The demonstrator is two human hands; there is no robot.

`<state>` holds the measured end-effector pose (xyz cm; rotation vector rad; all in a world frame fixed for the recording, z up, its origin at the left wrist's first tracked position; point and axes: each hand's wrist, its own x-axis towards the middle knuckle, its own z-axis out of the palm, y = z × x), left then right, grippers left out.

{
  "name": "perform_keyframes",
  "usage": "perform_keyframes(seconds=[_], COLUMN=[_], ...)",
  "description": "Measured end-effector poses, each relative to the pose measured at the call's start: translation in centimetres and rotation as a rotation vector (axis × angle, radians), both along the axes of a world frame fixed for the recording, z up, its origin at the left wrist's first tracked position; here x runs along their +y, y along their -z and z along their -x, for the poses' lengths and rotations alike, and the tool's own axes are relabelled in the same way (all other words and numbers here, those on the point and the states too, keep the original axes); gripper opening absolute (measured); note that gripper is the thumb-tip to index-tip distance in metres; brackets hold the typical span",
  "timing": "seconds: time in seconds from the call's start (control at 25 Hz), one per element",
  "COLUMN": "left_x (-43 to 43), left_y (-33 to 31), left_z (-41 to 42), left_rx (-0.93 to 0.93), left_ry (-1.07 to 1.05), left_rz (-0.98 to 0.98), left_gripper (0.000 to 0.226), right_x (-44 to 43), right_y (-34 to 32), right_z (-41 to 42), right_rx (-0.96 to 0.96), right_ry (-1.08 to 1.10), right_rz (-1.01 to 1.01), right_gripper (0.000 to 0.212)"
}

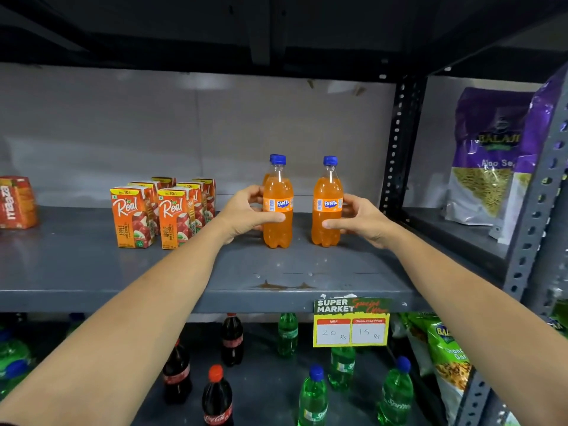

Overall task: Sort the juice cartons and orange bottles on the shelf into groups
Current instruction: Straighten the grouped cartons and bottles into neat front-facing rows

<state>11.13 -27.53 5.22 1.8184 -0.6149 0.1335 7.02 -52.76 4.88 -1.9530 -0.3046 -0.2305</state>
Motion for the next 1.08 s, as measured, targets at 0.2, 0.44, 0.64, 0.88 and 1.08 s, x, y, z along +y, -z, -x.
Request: perform_keyframes(seconds=[0.2, 0.44, 0.64, 0.88, 1.08], left_x=[0.0, 0.0, 0.0, -0.1, 0.0], left_y=[0.1, 0.3, 0.5, 0.9, 1.1], left_z=[0.2, 0.3, 0.3, 0.1, 0.3], left_rx=[0.010, 0.043, 0.040, 0.044, 0.093], left_ry=[0.011, 0.014, -0.022, -0.033, -0.008], left_rz=[0.024, -0.042, -0.049, -0.040, -0.020], left_gripper=[0.047, 0.066, 0.066, 0.064, 0.062], right_x=[-0.1, -0.4, -0.5, -0.6, -0.7], right_y=[-0.1, -0.2, 0.1, 0.2, 0.2], right_z=[0.2, 0.3, 0.3, 0.4, 0.4], right_rx=[-0.012, 0.001, 0.011, 0.015, 0.056], right_ry=[0.027, 0.022, 0.024, 0.031, 0.017], right_rz=[-0.013, -0.014, 0.000, -0.011, -0.042], right_gripper=[0.056, 0.054, 0.056, 0.056, 0.054])
